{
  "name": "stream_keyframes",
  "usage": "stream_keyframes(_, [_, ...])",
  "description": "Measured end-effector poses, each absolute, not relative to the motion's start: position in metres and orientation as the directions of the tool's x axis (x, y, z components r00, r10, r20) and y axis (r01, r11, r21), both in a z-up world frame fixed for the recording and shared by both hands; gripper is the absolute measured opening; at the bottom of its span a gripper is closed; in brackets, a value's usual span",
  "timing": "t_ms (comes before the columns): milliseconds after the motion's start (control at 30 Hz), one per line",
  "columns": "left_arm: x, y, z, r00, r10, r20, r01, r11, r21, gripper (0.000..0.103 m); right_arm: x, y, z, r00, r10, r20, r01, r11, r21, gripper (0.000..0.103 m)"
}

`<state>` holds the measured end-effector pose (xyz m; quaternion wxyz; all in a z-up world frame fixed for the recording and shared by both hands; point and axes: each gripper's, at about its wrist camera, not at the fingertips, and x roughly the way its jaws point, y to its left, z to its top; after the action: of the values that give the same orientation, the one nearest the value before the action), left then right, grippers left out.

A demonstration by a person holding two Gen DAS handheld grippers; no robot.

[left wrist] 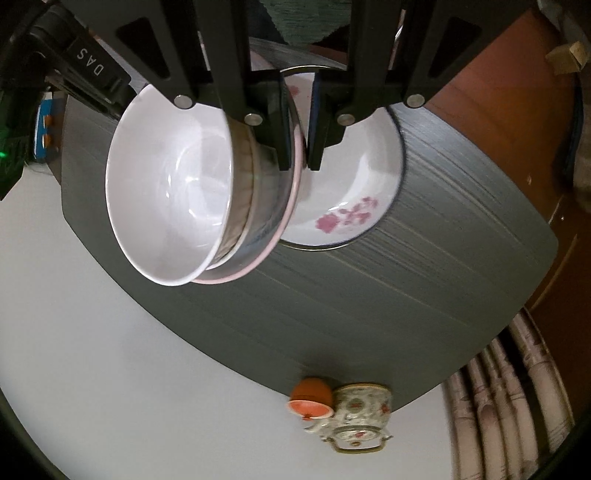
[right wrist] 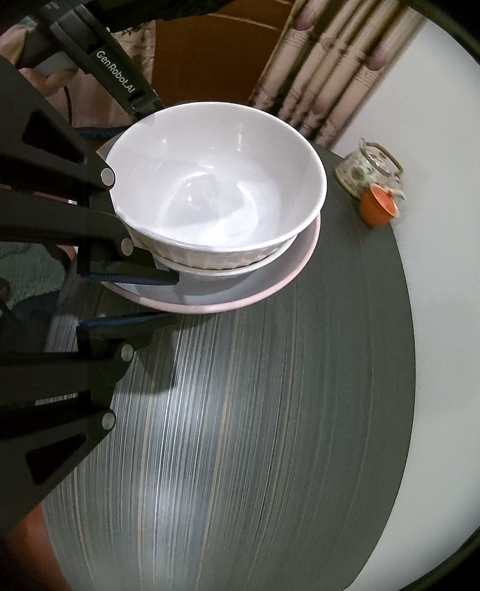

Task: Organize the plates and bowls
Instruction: 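Lower the nested bowls onto the pink-flowered plate with both grippers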

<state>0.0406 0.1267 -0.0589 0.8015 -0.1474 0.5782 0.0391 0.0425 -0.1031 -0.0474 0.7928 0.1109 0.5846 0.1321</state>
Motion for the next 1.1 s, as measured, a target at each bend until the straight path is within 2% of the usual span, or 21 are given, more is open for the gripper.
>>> stream_keyframes(667, [0.037, 0.169, -0.088, 0.277, -0.116, -0.954, -0.323, 0.924, -0.206, 0.009, 0.056, -0.039, -0.08, 0.171, 0.31, -0.935, -0.136, 0.948, 0.289, 0.016])
stream_keyframes(1100, [0.04, 0.171, -0.098, 0.269, -0.129, -0.954, -0.329, 0.919, -0.217, 0.007, 0.049, -0.039, -0.082, 0.159, 0.288, -0.944, -0.135, 0.954, 0.268, 0.016])
